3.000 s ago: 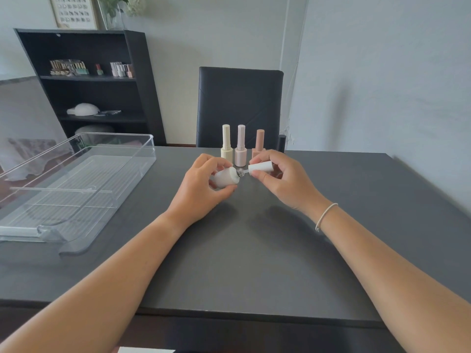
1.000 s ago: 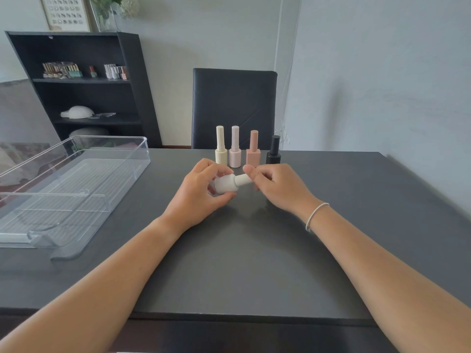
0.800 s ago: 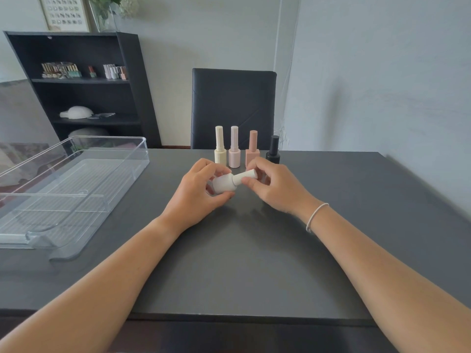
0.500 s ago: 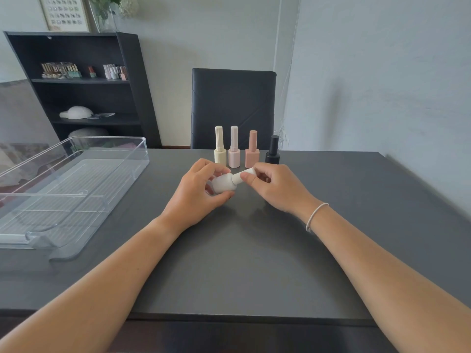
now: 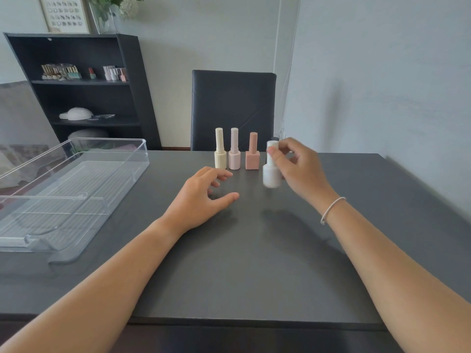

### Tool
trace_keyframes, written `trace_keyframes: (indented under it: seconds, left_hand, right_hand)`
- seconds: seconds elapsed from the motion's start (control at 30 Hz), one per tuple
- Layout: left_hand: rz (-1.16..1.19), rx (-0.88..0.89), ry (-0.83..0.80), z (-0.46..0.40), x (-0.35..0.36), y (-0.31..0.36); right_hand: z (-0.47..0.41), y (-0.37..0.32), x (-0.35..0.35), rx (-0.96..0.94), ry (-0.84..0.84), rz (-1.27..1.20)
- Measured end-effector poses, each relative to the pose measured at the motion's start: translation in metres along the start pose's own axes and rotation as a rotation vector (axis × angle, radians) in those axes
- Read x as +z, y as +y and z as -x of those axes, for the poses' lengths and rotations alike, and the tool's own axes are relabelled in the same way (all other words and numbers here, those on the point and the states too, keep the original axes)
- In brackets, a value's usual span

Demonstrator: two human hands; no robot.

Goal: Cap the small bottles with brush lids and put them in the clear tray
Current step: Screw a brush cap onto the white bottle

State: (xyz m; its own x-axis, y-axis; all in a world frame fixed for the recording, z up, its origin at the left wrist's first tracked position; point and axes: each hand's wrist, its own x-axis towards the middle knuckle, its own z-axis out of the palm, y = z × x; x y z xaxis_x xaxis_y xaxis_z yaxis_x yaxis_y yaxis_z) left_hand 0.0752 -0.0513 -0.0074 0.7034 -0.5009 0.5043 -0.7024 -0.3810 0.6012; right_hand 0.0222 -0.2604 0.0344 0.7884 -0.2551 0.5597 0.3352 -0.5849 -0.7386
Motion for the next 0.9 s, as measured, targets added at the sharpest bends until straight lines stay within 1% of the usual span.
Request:
trace_keyframes:
  seconds: [0.13, 0.23, 0.37, 0.5, 0.9]
  left_hand:
    - [-0.101, -0.021, -0.107, -0.002, 0.001, -0.004]
    - [-0.164, -0.018, -0.155, -0.003, 0.001, -0.004]
    - [-0.23, -0.015, -0.209, -0.004, 0.001, -0.003]
    - [-0.243, -0.023, -0.22, -0.005, 0.001, -0.003]
    - [-0.25, -0.028, -0.229, -0.005, 0.0, -0.002]
  right_hand:
    - [-0.014, 0.02, -0.02, 0.072, 0.114, 0.089]
    - [-0.021, 0.038, -0.026, 0.122, 0.125, 0.177]
    - [-0.028, 0.05, -0.026, 0.167, 0.112, 0.196]
    - [-0.032, 0.058, -0.024, 0.201, 0.088, 0.239]
    - [-0.037, 0.064, -0.022, 0.217, 0.08, 0.293]
